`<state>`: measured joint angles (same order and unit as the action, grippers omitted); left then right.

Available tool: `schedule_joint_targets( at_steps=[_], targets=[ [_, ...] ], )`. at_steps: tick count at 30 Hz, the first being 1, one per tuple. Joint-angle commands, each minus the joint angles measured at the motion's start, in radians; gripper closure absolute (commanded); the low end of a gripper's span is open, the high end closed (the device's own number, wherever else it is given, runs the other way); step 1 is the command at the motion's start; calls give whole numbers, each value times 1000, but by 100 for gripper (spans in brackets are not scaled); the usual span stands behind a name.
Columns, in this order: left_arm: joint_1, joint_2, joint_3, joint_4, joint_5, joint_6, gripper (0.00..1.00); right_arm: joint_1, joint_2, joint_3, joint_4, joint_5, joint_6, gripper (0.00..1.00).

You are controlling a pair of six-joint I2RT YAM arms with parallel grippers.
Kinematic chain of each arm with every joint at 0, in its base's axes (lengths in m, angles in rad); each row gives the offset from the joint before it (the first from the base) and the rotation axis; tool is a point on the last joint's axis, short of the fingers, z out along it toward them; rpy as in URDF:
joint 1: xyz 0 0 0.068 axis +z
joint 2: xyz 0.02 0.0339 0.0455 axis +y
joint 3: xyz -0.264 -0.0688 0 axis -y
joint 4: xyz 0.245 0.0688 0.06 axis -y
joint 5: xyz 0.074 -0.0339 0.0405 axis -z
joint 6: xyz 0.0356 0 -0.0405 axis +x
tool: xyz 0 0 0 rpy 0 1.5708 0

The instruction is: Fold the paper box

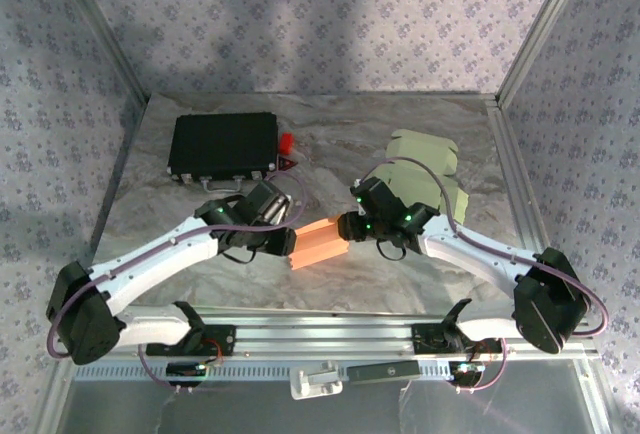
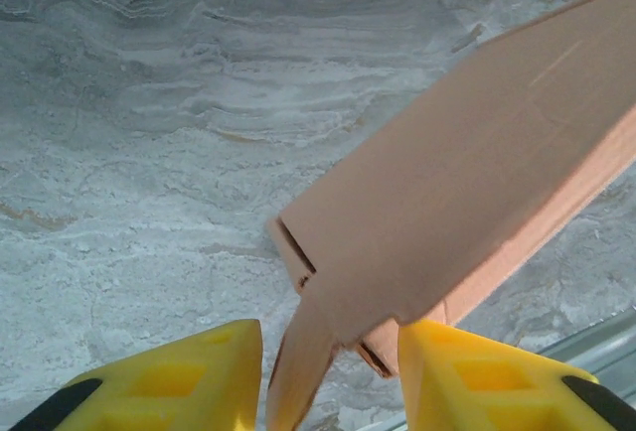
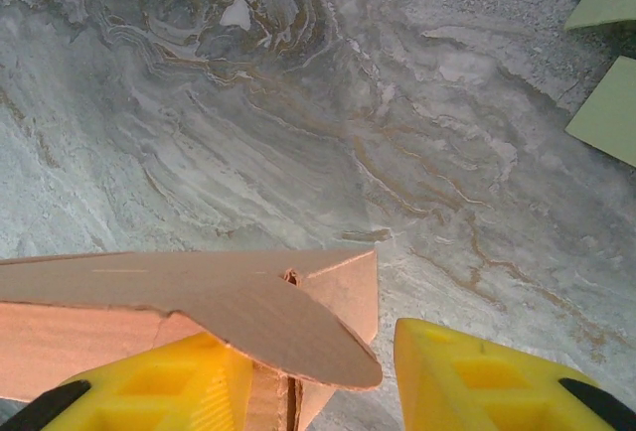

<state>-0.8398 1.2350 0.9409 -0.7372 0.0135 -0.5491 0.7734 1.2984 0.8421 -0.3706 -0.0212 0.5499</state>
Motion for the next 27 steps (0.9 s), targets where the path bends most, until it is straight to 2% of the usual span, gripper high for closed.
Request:
schedule_joint_targets(
  at_steps=[1,12,22,27],
  targets=[
    [-5,19,-2,20,-30,-34,63,8,-20,27,-30,21,13,57],
    [-4,40,-19,51,-27,-40,84,12,-33,28,-31,22,14,57],
    [-8,42,-10,53,-14,-28,89,20,-89,62,-100,65,-5,57],
    [-13,52,-3,53,-14,-26,90,33,-101,78,-161,103,-34,62]
  ],
)
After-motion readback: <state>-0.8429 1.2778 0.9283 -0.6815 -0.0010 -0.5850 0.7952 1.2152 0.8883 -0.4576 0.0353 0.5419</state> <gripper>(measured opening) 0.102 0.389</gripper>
